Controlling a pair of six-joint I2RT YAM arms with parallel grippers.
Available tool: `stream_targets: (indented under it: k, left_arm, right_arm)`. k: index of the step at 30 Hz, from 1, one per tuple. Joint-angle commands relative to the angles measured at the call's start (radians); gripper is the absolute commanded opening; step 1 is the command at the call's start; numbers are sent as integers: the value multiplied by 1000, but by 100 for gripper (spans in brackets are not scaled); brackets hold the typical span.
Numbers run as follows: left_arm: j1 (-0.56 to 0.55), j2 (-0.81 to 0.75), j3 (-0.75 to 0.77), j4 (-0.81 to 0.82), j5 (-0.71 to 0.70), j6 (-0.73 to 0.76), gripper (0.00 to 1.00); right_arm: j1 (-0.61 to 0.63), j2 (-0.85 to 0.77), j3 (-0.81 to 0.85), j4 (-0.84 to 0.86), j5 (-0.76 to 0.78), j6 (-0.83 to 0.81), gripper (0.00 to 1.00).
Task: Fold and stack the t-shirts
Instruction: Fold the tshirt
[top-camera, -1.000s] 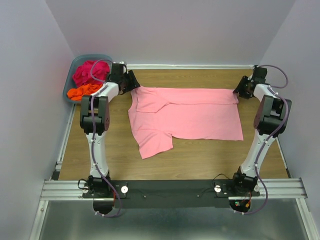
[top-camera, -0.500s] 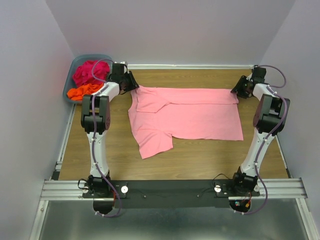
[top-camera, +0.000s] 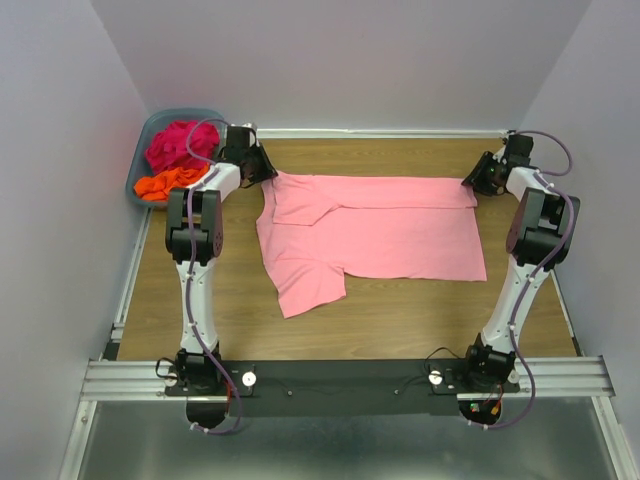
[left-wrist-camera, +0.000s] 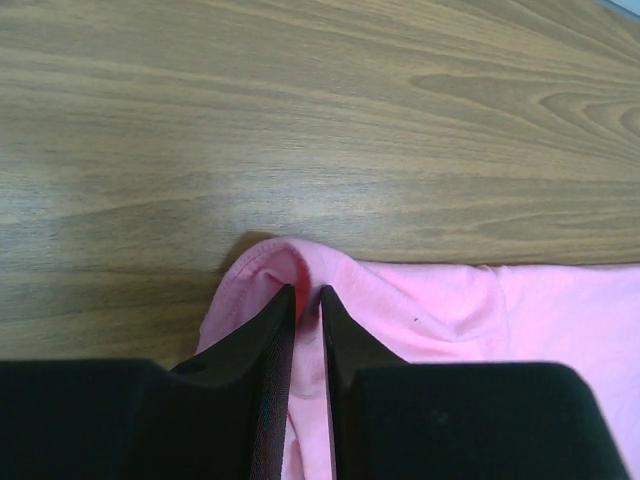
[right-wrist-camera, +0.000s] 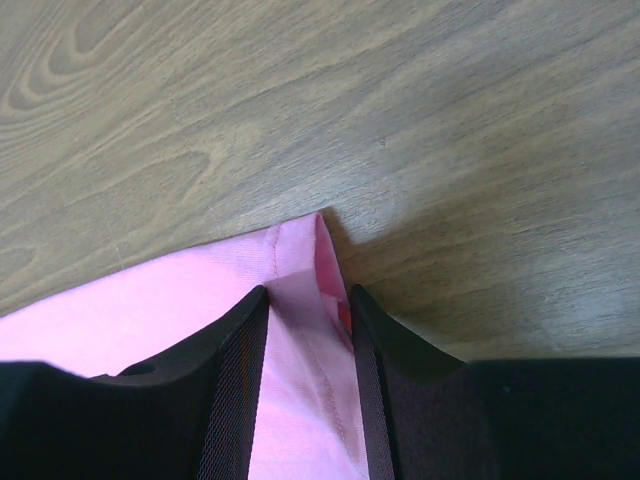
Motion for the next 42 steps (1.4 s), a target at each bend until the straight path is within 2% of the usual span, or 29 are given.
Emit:
stream_targets:
  k: [1,3,4,5,8,11,17,24,25,27,28,30,31,33,34,38,42]
  left_arm:
    - [-7,32,27,-5,34,-6,24]
    - [-7,36,28,-7,39,-9,18]
    - [-7,36,28,-10,34,-9,6]
    - [-7,33,31,-11,27,-10,1]
    - [0,26,22,-1,30,-36,0]
    - [16,12,-1,18,33,-94,0]
    - [20,-50,-16,-2,-102,-81,0]
    - [23,-11,18,-53,-73,-73,0]
    - [23,-14,18,-51,-72,-73,5]
    - [22,-28,19,-48,-67,-69,18]
    - [22,-40,18,-48,-69,-65,24]
    - [22,-62,7,-50,-72,-62,39]
    - [22,-86,2,-50,-73,-61,58]
    - [19,-123,-22,-53,-85,-53,72]
    - [17,-143,-33,-54,-93,-49,83]
    - [-6,-272,-94,-79,-141,-16,88]
    - [-45,-384,-209,-96,-219,16,84]
  right_arm:
    - [-6,42,18,-9,-26,-1,46]
    - [-6,45,16,-10,-24,-3,40]
    - [-6,45,15,-9,-21,-4,37]
    - [-9,47,13,-10,-9,-7,29]
    - [-21,50,10,-10,15,-6,11]
    - [-38,46,9,-10,43,-6,3]
    - [-48,30,13,-10,60,-30,2]
    - [-48,41,23,-12,-7,-27,6]
    - [-48,39,23,-12,-15,-21,8]
    - [-48,18,18,-14,-30,-14,22]
    - [-48,9,10,-15,-35,-12,38]
    - [-48,-20,-2,-15,-30,-6,50]
    - [-46,-55,-7,-15,-26,-1,60]
    - [-45,-91,-33,-21,-14,5,66]
    - [-42,-114,-43,-24,-4,14,68]
    - [12,-244,-118,-47,110,19,70]
    - [93,-329,-197,-67,216,23,69]
